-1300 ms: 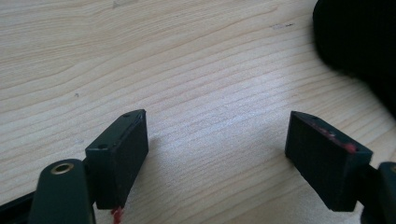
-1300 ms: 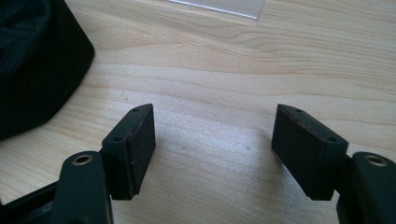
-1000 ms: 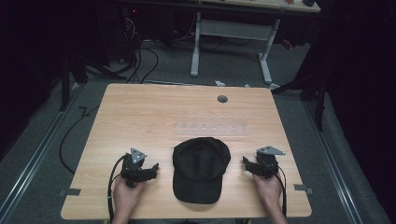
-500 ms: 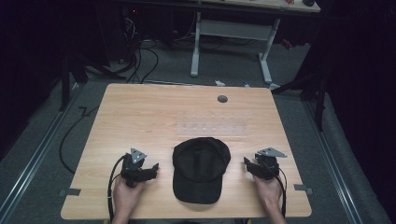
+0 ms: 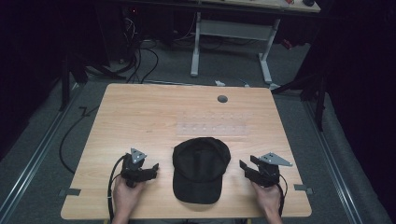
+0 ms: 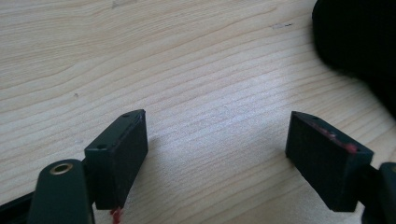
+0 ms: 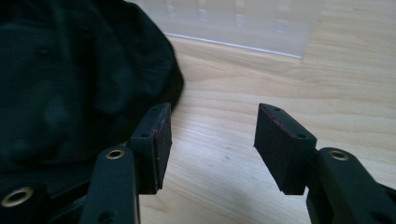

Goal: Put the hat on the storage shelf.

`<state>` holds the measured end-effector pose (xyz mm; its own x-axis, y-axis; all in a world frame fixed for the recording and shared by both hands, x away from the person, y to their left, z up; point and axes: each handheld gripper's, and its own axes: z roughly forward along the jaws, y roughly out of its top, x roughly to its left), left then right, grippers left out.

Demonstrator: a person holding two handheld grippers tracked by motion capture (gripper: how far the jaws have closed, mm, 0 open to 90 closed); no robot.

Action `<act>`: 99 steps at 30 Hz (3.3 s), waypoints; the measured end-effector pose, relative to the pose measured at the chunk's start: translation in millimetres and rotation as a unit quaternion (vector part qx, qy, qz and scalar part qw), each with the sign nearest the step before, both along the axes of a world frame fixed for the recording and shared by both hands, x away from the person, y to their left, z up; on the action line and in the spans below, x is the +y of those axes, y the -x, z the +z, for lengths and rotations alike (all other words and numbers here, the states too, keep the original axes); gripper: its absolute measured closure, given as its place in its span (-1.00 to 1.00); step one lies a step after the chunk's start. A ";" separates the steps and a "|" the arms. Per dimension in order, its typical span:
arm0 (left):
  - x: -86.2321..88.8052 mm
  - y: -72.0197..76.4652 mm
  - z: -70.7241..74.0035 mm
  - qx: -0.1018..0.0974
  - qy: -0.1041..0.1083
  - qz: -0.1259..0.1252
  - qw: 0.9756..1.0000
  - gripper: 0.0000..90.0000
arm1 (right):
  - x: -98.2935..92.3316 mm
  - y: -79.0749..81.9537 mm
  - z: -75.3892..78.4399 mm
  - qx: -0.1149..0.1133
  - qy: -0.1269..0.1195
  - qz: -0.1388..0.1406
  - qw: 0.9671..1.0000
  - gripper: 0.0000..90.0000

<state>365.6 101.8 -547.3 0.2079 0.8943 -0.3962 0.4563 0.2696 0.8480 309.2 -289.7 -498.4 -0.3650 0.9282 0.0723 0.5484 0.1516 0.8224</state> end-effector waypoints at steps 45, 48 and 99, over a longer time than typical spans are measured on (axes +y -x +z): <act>-0.1 -0.4 0.1 0.000 0.001 0.001 1.000 -0.52 | 65.8 -28.4 7.5 0.019 -0.001 0.093 0.995 0.60; -0.1 -0.4 0.1 0.000 0.000 0.001 1.000 -0.52 | 64.9 -28.6 7.8 0.023 -0.008 0.091 0.996 0.71; -28.2 21.1 59.3 0.056 0.145 -0.218 0.964 -0.67 | 34.7 -6.1 75.9 -0.107 -0.078 0.193 0.972 0.96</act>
